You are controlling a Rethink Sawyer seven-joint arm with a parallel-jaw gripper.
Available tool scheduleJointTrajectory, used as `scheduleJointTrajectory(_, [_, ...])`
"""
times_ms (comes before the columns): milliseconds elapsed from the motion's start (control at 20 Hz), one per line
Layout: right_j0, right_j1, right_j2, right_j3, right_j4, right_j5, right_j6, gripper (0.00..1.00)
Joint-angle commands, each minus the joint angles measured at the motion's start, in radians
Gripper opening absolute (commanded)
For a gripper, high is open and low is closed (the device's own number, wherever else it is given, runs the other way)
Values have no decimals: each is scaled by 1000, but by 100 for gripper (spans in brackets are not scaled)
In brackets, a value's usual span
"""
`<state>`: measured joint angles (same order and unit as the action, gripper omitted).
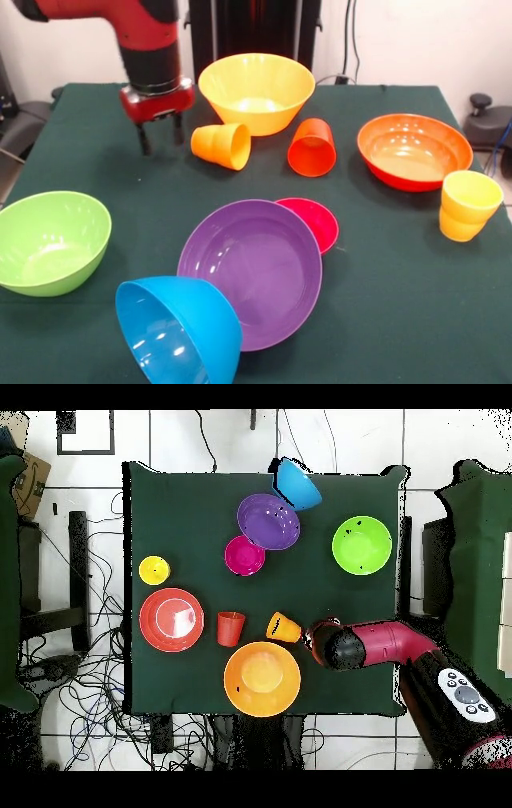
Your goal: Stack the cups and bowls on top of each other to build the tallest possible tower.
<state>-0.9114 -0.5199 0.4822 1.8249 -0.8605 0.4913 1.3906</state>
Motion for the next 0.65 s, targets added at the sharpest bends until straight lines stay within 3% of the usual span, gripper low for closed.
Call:
scheduleJointTrajectory(50, [11, -92, 197, 137, 78, 60, -153, 100])
scheduleJointTrajectory(200, [43, -106, 172, 127, 48, 33, -108, 100])
scheduleJointTrajectory(650, [29, -85, 178, 139, 11, 8, -85, 100])
